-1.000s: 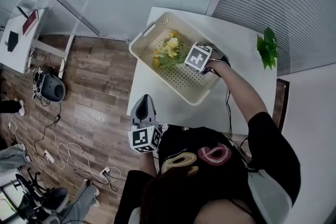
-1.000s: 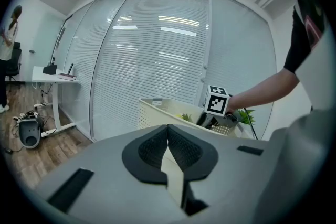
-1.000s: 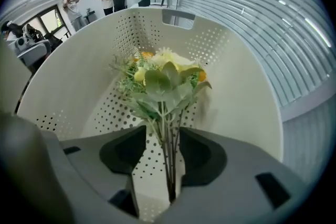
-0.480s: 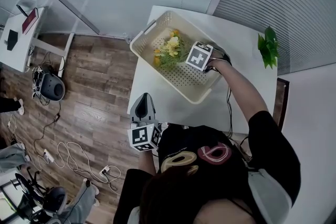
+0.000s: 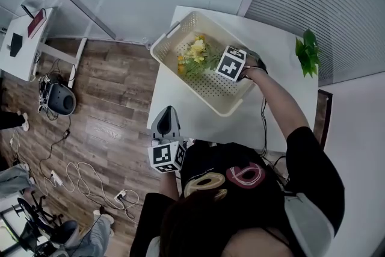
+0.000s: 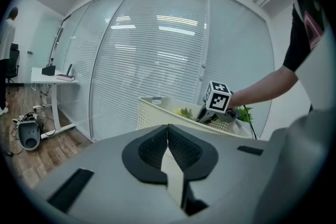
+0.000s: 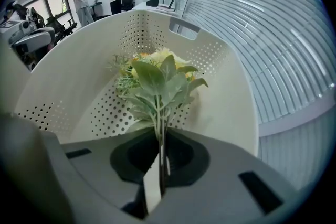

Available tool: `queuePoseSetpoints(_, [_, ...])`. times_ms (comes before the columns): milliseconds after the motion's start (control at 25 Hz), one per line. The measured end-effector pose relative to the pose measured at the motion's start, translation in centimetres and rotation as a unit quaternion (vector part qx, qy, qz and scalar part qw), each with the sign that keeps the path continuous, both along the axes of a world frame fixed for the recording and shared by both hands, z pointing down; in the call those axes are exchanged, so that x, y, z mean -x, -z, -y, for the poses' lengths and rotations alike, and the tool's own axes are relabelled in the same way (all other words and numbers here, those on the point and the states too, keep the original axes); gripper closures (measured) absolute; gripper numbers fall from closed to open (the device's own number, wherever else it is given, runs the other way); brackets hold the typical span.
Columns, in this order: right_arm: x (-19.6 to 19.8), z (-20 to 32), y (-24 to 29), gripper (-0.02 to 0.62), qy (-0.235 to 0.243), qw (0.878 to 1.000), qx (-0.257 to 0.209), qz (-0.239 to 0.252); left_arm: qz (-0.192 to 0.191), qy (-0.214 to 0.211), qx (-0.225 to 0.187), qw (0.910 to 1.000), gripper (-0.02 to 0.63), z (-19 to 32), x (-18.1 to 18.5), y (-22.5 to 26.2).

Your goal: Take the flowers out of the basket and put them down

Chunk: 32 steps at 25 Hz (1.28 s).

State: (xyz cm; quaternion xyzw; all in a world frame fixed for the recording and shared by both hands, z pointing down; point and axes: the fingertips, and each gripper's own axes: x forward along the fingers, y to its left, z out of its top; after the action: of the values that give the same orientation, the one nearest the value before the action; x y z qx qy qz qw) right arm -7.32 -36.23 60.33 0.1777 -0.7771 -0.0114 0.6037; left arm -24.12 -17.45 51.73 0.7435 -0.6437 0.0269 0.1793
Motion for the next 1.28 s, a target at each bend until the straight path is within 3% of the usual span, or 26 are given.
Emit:
queuePoseSetpoints(400, [1.0, 0.0, 4.4, 0.571, 0.000, 0.998, -0.040, 0.048, 0.003, -0.001, -0.013, 0.9999, 0.589, -0.2, 0.0, 0.9])
queuePoseSetpoints(680, [1.1, -1.1, 7.1, 0.570, -0.030, 0.994, -0.032, 0.096, -0.005, -0.003, -0.018, 0.9998, 0.589, -0.1, -0.5, 1.5])
queuePoseSetpoints(1280, [-0.3, -2.8, 13.5, 0.571, -0.060, 0.982, -0.089, 0.153, -0.027, 0.000, -0.021, 0.9994, 0.589, -0.9, -1.2, 1.8])
